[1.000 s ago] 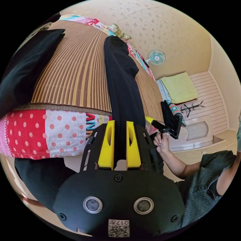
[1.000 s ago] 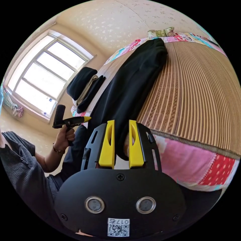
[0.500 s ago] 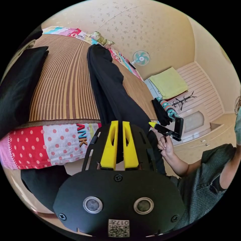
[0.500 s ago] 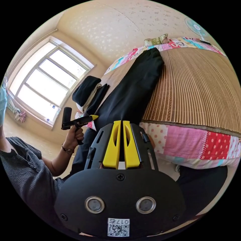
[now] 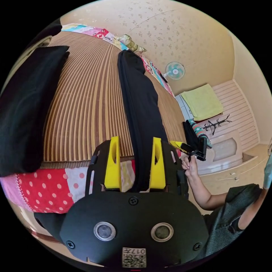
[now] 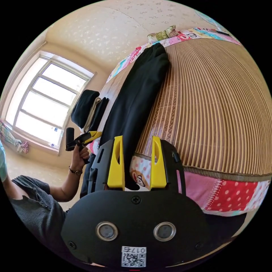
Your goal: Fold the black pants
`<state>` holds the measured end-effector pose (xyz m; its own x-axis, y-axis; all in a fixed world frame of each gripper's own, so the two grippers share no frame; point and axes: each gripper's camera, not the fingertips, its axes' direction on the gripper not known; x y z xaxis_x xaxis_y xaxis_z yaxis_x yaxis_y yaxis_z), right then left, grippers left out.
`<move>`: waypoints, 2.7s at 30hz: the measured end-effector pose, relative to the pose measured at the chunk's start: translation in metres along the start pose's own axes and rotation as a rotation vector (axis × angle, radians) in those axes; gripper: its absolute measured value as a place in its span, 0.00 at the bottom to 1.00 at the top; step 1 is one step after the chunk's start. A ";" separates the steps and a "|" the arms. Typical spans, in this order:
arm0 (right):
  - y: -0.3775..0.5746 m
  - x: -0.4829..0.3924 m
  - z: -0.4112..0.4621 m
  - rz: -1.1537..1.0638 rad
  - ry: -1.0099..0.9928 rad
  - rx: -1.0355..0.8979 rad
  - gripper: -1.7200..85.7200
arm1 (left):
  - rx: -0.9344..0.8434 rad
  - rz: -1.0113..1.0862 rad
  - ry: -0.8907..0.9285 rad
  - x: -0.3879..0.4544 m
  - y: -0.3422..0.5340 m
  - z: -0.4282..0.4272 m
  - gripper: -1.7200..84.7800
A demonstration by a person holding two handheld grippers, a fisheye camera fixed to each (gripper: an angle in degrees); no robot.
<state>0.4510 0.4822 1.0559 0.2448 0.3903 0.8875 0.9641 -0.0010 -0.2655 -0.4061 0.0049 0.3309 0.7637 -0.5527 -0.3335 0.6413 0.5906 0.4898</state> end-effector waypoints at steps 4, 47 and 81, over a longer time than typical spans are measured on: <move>-0.056 0.009 0.028 0.040 -0.135 -0.063 0.17 | -0.022 -0.012 0.038 -0.012 -0.025 0.025 0.18; -0.249 -0.439 -0.409 -0.490 -0.236 0.231 0.02 | 0.495 0.448 0.239 0.232 -0.044 -0.246 0.07; -0.018 -0.114 -0.088 0.105 -0.470 -0.170 0.30 | -0.279 -0.171 0.189 -0.172 -0.004 -0.008 0.16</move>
<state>0.4143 0.3563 0.9924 0.3062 0.7521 0.5836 0.9495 -0.1969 -0.2444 -0.5398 0.1023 0.3794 0.6270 -0.5546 -0.5470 0.7365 0.6508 0.1844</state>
